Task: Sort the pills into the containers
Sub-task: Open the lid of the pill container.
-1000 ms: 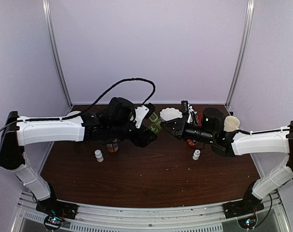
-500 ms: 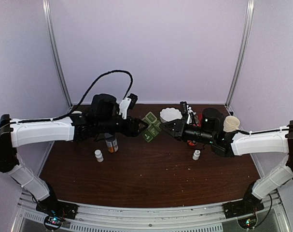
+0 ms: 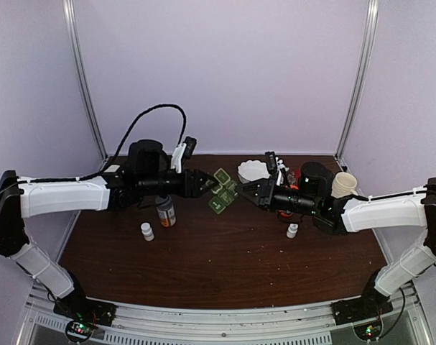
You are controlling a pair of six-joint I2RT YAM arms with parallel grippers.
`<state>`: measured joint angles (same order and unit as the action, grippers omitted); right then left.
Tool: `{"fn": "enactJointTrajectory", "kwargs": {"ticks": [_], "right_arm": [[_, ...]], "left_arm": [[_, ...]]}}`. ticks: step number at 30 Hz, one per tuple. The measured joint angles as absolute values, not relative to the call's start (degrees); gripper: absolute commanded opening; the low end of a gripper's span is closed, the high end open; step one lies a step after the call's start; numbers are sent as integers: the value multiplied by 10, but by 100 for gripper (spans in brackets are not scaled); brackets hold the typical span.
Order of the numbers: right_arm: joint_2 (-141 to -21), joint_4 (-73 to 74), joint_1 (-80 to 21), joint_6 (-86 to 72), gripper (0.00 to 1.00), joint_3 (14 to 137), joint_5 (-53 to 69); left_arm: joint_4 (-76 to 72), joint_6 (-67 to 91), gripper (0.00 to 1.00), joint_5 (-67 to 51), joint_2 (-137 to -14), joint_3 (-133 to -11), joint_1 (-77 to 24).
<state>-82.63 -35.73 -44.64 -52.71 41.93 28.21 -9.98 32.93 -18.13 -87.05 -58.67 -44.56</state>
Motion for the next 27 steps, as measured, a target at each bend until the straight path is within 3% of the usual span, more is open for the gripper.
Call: {"fn": "enactJointTrajectory", "kwargs": {"ticks": [2,6,11,15,23,27], "right_arm": [[-826,-356,-446,-527,15,419,281],[-826,-356,-446,-527,15,419,280],[-826,-357,-446,-527,15,419,280],[-826,-352,-446,-527,27,419,276],[-826,-340,-446,-508,67,420,278],[-811,-281,-446,-446,76,421,286]], "left_arm": [[-114,333,59,-196,-870,-580,-446],[-129,341,34,-230,-873,-571,-446],[-150,344,17,-255,-877,-566,-446],[-156,342,2,-265,-877,-563,-446],[-121,310,0,-298,-887,-585,-446],[-22,247,2,-318,-901,-648,-446]]}}
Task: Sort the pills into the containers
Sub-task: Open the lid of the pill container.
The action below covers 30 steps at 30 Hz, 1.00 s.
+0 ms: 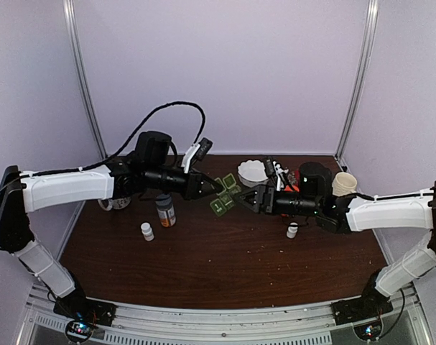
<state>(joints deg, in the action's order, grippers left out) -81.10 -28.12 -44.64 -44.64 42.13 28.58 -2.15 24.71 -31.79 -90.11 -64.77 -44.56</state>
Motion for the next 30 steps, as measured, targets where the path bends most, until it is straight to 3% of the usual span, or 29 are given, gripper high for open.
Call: {"fn": "enactJointTrajectory", "kwargs": {"ticks": [7,17,30], "right_arm": [[-770,-153,-446,-301,75,463,303],[-756,-107,-463,-175,57,470,343],[-763,-94,-492,-122,57,498,379]], "left_arm": [[126,137,3,-360,-901,-719,-446],[248,58,3,-426,-912,-740,-446],[261,47,5,-462,-919,-741,-450]]}}
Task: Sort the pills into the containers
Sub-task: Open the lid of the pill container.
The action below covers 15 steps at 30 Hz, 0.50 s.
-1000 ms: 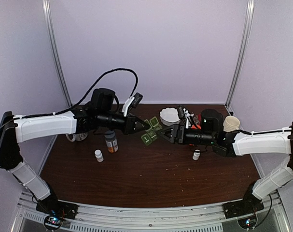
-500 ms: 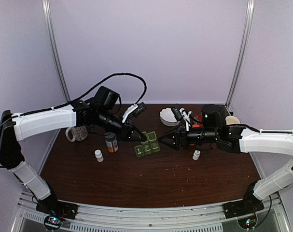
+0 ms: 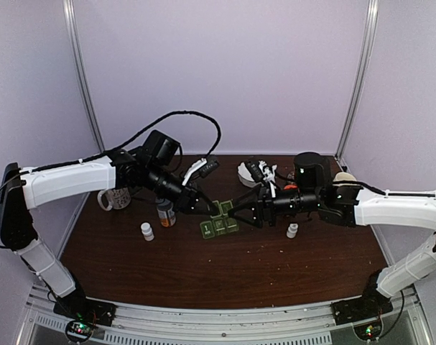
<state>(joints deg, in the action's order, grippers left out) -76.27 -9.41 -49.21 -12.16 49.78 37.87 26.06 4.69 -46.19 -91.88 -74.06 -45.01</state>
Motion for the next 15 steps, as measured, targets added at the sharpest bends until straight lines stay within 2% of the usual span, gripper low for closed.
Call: {"fn": "enactJointTrajectory", "kwargs": {"ticks": [5,9,12,15], "right_arm": [[-782,-92,-501,-117,50,517,386],[-796,-87,-505,-116,41,522,390],[-802,-85,-506,-117,30,523,390],[-807,-81,-507,-119,26,523,392]], "left_arm": [[265,45,5,-467,-924,-747,-456],[267,44,5,-468,-924,-747,-463],[267,44,5,-468,-925,-747,-467],[267,43,5,-468,-925,-747,-470]]}}
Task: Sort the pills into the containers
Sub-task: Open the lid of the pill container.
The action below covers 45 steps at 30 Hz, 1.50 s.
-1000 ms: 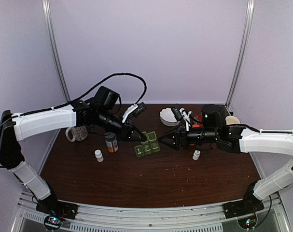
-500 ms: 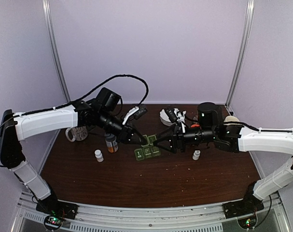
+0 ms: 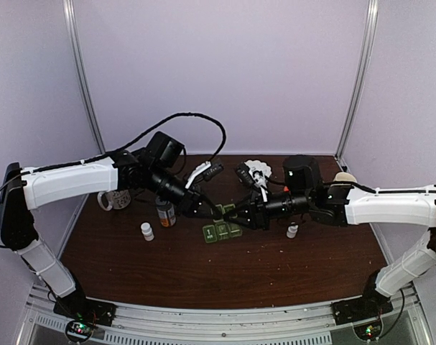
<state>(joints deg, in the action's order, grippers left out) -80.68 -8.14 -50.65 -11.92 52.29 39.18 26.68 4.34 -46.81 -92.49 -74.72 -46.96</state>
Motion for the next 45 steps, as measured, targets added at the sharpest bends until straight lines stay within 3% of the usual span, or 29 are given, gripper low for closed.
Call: {"fn": "enactJointTrajectory", "kwargs": {"ticks": [5,10,13,15,18,22,27,45], "right_arm": [[-818,-77,-507,-120,23,527,398],[-826,-74,-508,-122,10,531,408],[-827,-77,-508,-124,5,531,416],[-827,-79,-508,-133,2,531,424],[-829,-85,-507,-145,0,531,433],[-832,-102,-502,-165,0,526,435],[-833,-116,-497,-181,0,518,433],[-833,-162,-455,-290,0,497,395]], "left_arm": [[267,41,5,-469,-925,-747,-470],[268,39,9,-468,-926,-747,-470],[269,35,23,-465,-926,-747,-471],[272,33,39,-461,-926,-747,-470],[270,34,43,-447,-926,-747,-468],[265,40,60,-427,-924,-746,-466],[234,55,74,-383,-913,-726,-466],[-23,-58,93,-220,-704,-450,-525]]}}
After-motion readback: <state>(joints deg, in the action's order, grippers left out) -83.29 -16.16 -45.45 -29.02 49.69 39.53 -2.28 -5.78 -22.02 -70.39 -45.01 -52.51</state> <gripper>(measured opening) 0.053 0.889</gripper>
